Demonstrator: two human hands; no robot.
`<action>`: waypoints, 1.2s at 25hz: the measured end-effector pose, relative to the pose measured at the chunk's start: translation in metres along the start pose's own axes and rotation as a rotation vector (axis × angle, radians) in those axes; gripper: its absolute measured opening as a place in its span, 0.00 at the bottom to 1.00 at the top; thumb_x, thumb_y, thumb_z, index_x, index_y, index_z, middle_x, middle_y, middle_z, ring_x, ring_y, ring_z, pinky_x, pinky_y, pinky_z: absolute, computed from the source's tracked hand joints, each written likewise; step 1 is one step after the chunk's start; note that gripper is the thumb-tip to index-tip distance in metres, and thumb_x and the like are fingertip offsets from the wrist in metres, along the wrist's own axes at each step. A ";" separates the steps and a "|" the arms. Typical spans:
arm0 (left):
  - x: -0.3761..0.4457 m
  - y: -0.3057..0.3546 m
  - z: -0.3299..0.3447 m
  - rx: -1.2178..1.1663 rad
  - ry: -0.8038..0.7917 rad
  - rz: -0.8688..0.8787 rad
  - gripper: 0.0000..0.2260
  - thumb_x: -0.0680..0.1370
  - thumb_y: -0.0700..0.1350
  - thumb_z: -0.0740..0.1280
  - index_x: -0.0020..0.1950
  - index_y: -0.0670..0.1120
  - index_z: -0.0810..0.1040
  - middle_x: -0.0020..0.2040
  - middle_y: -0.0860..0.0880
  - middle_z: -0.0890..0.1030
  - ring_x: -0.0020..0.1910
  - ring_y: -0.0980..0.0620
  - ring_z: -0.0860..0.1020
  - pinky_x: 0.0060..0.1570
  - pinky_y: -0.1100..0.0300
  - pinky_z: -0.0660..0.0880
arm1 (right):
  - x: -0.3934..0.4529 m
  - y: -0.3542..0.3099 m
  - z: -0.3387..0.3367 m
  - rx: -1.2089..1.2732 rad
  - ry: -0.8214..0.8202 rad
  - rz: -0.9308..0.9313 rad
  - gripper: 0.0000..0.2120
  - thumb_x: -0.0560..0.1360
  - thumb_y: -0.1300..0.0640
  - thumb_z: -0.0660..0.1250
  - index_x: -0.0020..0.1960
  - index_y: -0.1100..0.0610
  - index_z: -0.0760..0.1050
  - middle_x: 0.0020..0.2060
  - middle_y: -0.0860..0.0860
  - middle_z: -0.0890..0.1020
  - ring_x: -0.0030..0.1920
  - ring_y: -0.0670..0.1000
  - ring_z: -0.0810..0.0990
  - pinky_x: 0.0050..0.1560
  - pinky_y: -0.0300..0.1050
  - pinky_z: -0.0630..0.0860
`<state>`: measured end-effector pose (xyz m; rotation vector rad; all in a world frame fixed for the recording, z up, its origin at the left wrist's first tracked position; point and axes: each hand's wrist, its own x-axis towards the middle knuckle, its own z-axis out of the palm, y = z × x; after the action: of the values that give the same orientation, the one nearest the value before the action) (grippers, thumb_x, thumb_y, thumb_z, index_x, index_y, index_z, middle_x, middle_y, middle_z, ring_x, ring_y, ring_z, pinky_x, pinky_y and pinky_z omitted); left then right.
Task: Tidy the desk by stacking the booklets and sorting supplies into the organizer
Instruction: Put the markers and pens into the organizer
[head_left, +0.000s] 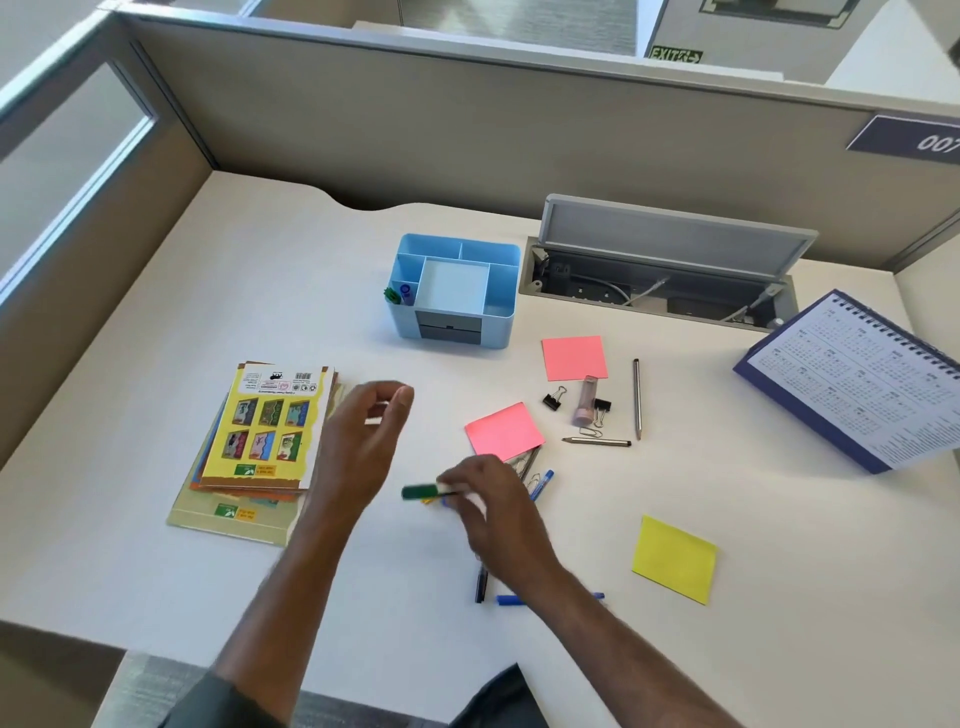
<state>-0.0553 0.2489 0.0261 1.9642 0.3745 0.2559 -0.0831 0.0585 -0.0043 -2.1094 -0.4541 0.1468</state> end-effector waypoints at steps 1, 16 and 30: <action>-0.012 0.007 -0.002 -0.039 -0.044 0.001 0.18 0.80 0.62 0.64 0.54 0.49 0.82 0.49 0.52 0.84 0.48 0.52 0.83 0.46 0.50 0.82 | 0.007 -0.006 -0.006 0.052 0.043 0.042 0.11 0.75 0.62 0.68 0.56 0.51 0.80 0.51 0.44 0.79 0.53 0.44 0.77 0.56 0.41 0.73; 0.025 0.031 -0.039 0.043 0.220 0.135 0.09 0.79 0.42 0.71 0.57 0.51 0.81 0.49 0.51 0.85 0.44 0.58 0.82 0.45 0.54 0.80 | 0.021 0.012 -0.006 -0.009 0.003 0.190 0.22 0.78 0.55 0.68 0.71 0.54 0.71 0.66 0.47 0.75 0.66 0.43 0.71 0.63 0.24 0.60; 0.170 0.025 -0.024 0.451 0.249 0.272 0.09 0.80 0.46 0.67 0.59 0.46 0.82 0.52 0.46 0.86 0.47 0.45 0.82 0.47 0.53 0.80 | -0.003 0.034 0.016 -0.078 -0.068 0.243 0.21 0.78 0.53 0.67 0.70 0.52 0.72 0.66 0.45 0.74 0.66 0.45 0.71 0.67 0.44 0.70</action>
<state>0.0978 0.3227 0.0604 2.4378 0.3438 0.6404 -0.0815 0.0528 -0.0419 -2.2366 -0.2448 0.3466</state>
